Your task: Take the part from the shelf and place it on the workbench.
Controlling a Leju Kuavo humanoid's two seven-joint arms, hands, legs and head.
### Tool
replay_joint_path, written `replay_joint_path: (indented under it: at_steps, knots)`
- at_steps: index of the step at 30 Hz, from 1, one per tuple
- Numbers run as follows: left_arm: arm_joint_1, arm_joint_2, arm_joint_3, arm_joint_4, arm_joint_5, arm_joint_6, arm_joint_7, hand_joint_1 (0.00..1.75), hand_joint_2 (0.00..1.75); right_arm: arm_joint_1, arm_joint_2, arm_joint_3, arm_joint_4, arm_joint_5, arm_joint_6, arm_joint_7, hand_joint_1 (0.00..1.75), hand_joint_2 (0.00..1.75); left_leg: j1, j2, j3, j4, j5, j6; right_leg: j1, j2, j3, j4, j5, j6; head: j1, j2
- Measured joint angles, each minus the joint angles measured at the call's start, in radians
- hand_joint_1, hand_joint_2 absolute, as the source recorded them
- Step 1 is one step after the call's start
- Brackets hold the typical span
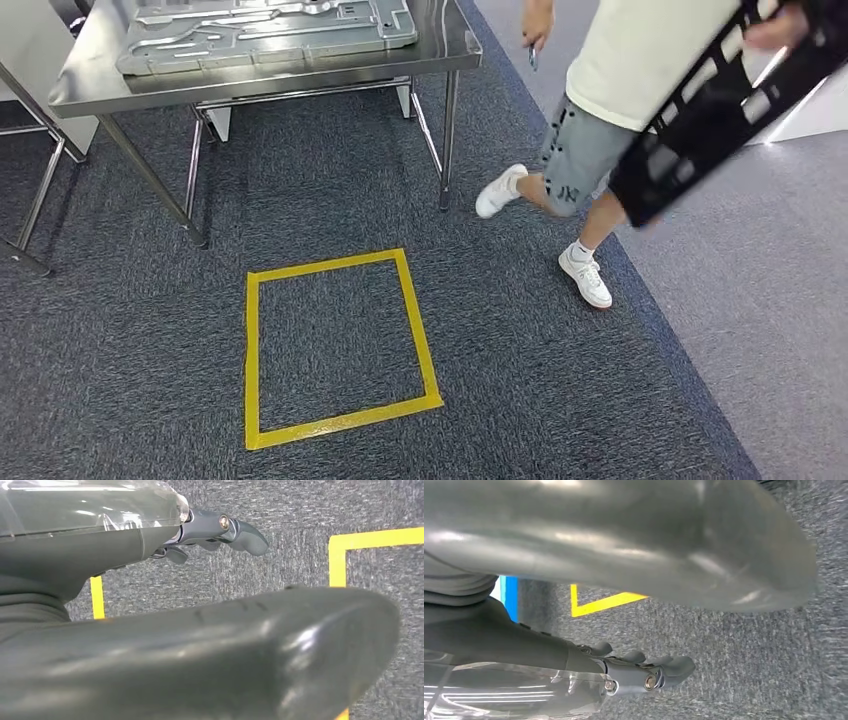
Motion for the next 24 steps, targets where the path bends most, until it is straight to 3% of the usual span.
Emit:
replay_joint_path:
  at_steps: [2, 3, 5, 7, 8, 9, 10, 11, 12, 14, 15, 17, 19, 22, 23, 24]
  knots:
    - [0.0, 0.002, -0.001, 0.0, 0.0, 0.001, 0.0, 0.0, 0.0, 0.0, 0.002, -0.004, 0.001, 0.0, 0.0, -0.001, 0.0, 0.0, 0.0, -0.002, -0.006, 0.0, 0.006, -0.011, -0.003, -0.001, -0.012, -0.009, 0.018, -0.011, 0.0, 0.0]
    - [0.001, 0.003, -0.001, 0.0, 0.0, 0.001, 0.0, 0.0, 0.0, -0.001, 0.003, -0.006, 0.002, 0.0, 0.001, -0.001, 0.0, 0.0, 0.0, -0.004, -0.014, 0.013, -0.012, -0.016, -0.007, -0.003, -0.02, -0.014, 0.029, -0.018, 0.0, 0.0]
    - [0.001, 0.004, -0.001, 0.0, 0.0, 0.003, 0.0, 0.0, 0.0, -0.002, 0.005, -0.01, 0.003, -0.002, 0.003, -0.002, 0.0, 0.0, 0.006, -0.01, -0.04, 0.09, -0.095, -0.028, -0.013, -0.005, -0.042, -0.02, 0.05, -0.028, 0.0, 0.0]
    - [0.001, 0.004, -0.002, 0.0, -0.001, 0.005, 0.002, 0.0, 0.0, -0.001, 0.005, -0.013, 0.003, -0.003, 0.008, -0.005, 0.0, 0.0, 0.014, -0.01, -0.069, 0.216, -0.171, -0.039, -0.013, -0.005, -0.068, -0.018, 0.069, -0.028, 0.0, 0.0]
    - [0.002, 0.004, -0.002, 0.0, -0.001, 0.006, 0.004, 0.0, 0.0, -0.001, 0.005, -0.014, 0.003, -0.004, 0.011, -0.006, 0.0, 0.0, 0.018, -0.01, -0.075, 0.264, -0.175, -0.043, -0.013, -0.006, -0.082, -0.016, 0.078, -0.026, 0.0, 0.0]
    - [0.002, 0.005, -0.002, 0.0, -0.002, 0.008, 0.006, 0.0, 0.0, -0.001, 0.006, -0.014, 0.004, -0.004, 0.013, -0.007, 0.0, 0.0, 0.022, -0.01, -0.067, 0.284, -0.156, -0.048, -0.014, -0.006, -0.096, -0.012, 0.087, -0.024, 0.0, 0.0]
    - [0.002, 0.005, -0.002, 0.0, -0.002, 0.01, 0.009, 0.0, 0.0, 0.0, 0.006, -0.014, 0.004, -0.005, 0.014, -0.008, 0.0, 0.0, 0.025, -0.01, -0.043, 0.268, -0.122, -0.051, -0.015, -0.006, -0.109, -0.008, 0.094, -0.021, 0.0, 0.0]
    - [0.001, 0.006, -0.002, 0.0, -0.002, 0.012, 0.012, 0.0, 0.0, -0.001, 0.007, -0.014, 0.005, -0.006, 0.016, -0.009, 0.0, 0.0, 0.027, -0.01, -0.003, 0.218, -0.09, -0.052, -0.017, -0.005, -0.121, -0.002, 0.1, -0.016, 0.0, 0.0]
    - [0.0, 0.006, -0.002, 0.0, -0.002, 0.014, 0.014, 0.0, 0.0, -0.001, 0.008, -0.014, 0.005, -0.007, 0.017, -0.009, 0.0, 0.0, 0.029, -0.01, 0.049, 0.144, -0.079, -0.053, -0.018, -0.004, -0.131, 0.004, 0.105, -0.011, 0.0, 0.0]
    - [-0.003, 0.006, -0.003, 0.0, -0.002, 0.017, 0.017, 0.0, 0.0, -0.001, 0.009, -0.015, 0.005, -0.009, 0.02, -0.009, 0.0, 0.0, 0.027, -0.012, 0.135, 0.007, -0.099, -0.045, -0.017, -0.004, -0.145, 0.017, 0.113, 0.001, 0.0, 0.0]
    - [-0.004, 0.006, -0.003, 0.0, -0.002, 0.017, 0.018, 0.0, 0.0, -0.001, 0.009, -0.017, 0.005, -0.01, 0.022, -0.01, 0.0, 0.0, 0.025, -0.012, 0.154, -0.029, -0.115, -0.038, -0.015, -0.004, -0.148, 0.021, 0.118, 0.007, 0.0, 0.0]
    - [-0.003, 0.006, -0.003, 0.0, -0.003, 0.018, 0.018, 0.0, 0.0, -0.001, 0.009, -0.022, 0.005, -0.014, 0.031, -0.015, 0.0, 0.0, 0.024, -0.011, 0.152, -0.042, -0.115, -0.021, -0.016, -0.004, -0.152, 0.024, 0.126, 0.021, 0.0, 0.0]
    - [0.0, 0.007, -0.003, 0.0, -0.002, 0.018, 0.017, 0.0, 0.0, -0.001, 0.01, -0.028, 0.005, -0.019, 0.041, -0.021, 0.0, 0.0, 0.024, -0.007, 0.143, -0.044, -0.102, -0.005, -0.02, -0.002, -0.169, 0.062, 0.094, 0.03, 0.0, 0.0]
    - [0.0, 0.008, -0.003, 0.0, -0.002, 0.018, 0.012, 0.0, 0.0, 0.002, 0.011, -0.035, 0.006, -0.029, 0.062, -0.028, 0.0, 0.0, 0.019, -0.004, 0.124, -0.043, -0.087, 0.007, -0.022, -0.001, -0.239, 0.248, -0.023, 0.037, 0.0, 0.0]
    - [0.001, 0.008, -0.003, 0.0, -0.001, 0.018, 0.011, 0.0, 0.0, 0.003, 0.011, -0.039, 0.007, -0.035, 0.071, -0.028, 0.0, 0.0, 0.017, -0.004, 0.118, -0.042, -0.083, 0.008, -0.022, -0.001, -0.253, 0.299, -0.044, 0.038, 0.0, 0.0]
    - [0.001, 0.008, -0.003, 0.0, 0.0, 0.018, 0.011, 0.0, 0.0, 0.003, 0.011, -0.044, 0.007, -0.041, 0.082, -0.027, 0.0, 0.0, 0.015, -0.004, 0.113, -0.04, -0.08, 0.008, -0.022, -0.001, -0.251, 0.317, -0.047, 0.037, 0.0, 0.0]
